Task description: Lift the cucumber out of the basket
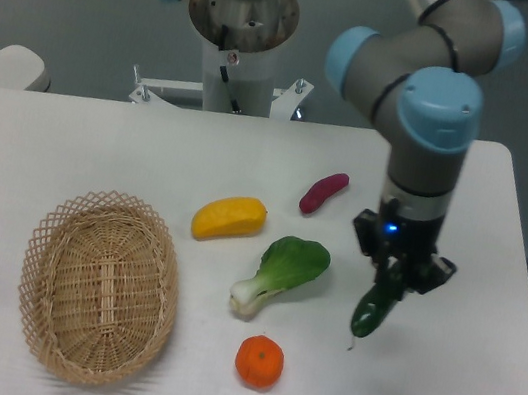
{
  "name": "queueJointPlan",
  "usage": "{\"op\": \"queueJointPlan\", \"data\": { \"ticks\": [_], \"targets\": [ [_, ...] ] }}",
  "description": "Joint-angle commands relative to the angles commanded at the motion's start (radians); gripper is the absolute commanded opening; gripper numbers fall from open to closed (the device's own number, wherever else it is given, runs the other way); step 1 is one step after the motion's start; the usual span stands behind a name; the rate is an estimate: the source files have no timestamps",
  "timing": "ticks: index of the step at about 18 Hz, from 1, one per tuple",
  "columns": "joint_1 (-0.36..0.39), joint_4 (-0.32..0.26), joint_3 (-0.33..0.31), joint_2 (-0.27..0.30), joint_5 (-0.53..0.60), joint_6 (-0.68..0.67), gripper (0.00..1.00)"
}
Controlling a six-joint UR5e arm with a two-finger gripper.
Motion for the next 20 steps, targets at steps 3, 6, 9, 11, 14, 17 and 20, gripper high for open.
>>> {"op": "queueJointPlan", "data": {
  "ticks": [3, 6, 9, 11, 14, 17, 20],
  "targets": [
    [0.041, -0.003, 0.011, -0.006, -0.008, 0.104, 0.32],
    [0.052, -0.002, 0.011, -0.017, -0.012, 0.148, 0.32],
    [0.052, 0.0, 0.014, -0.022, -0.011, 0.148, 0.32],
    [0.054, 0.0, 0.017, -0.023, -0.014, 0.149, 0.32],
    [0.054, -0.002, 0.014, -0.022, -0.011, 0.148, 0.32],
    [0.054, 0.0, 0.012, -0.023, -0.009, 0.149, 0.32],
    [0.052, 0.0, 0.011, -0.023, -0.008, 0.148, 0.32]
  ]
}}
